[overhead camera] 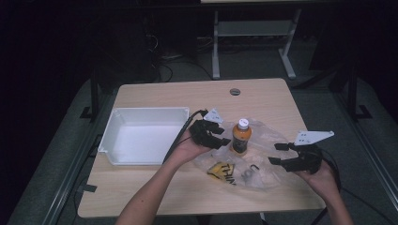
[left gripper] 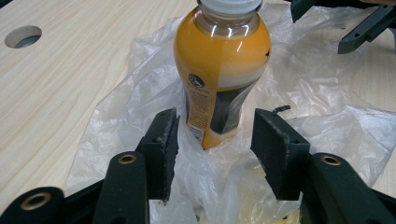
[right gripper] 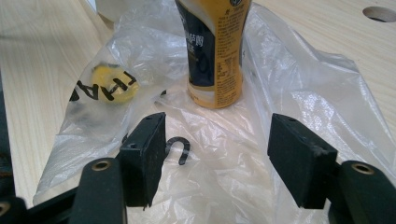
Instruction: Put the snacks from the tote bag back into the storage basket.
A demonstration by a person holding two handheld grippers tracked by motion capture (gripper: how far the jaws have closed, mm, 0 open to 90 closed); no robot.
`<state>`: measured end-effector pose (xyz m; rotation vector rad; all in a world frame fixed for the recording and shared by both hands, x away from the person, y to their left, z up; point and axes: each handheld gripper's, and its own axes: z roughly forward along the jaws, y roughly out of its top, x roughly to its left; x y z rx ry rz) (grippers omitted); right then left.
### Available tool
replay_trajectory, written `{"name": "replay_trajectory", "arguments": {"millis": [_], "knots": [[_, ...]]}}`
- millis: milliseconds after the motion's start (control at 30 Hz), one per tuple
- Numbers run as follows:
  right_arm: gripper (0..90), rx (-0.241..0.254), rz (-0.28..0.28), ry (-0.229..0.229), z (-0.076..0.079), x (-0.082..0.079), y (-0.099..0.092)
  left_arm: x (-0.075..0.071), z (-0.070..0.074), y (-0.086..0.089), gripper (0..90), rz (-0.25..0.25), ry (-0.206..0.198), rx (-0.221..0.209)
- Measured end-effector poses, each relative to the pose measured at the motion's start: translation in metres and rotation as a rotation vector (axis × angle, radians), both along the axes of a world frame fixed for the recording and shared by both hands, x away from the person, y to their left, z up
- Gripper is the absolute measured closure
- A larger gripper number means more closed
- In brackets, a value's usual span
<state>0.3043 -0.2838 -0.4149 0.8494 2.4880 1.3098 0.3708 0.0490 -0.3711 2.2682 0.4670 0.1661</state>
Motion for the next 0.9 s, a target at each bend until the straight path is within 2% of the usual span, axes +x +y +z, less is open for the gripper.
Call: {"name": "replay_trajectory", "arguments": {"millis": [300, 667, 767, 833, 900], "knots": [[35.5, 0.004, -0.011, -0.001, 0.0, 0.001, -0.003, 0.002, 0.013, 0.0, 45.5, -0.019, 0.006, -0.036], [34.0, 0.009, -0.024, -0.003, 0.001, 0.002, -0.007, 0.005, 0.022, -0.004, 41.9, -0.05, -0.006, -0.025], [33.0, 0.01, -0.026, 0.002, 0.0, 0.003, -0.007, 0.006, 0.024, -0.005, 40.6, -0.04, -0.014, -0.029], [32.8, 0.01, -0.023, 0.003, -0.001, 0.003, -0.006, 0.007, 0.025, -0.006, 38.9, -0.043, -0.005, -0.036], [32.6, 0.01, -0.02, 0.005, -0.001, 0.003, -0.005, 0.007, 0.026, -0.006, 38.6, -0.05, -0.014, -0.025]]}}
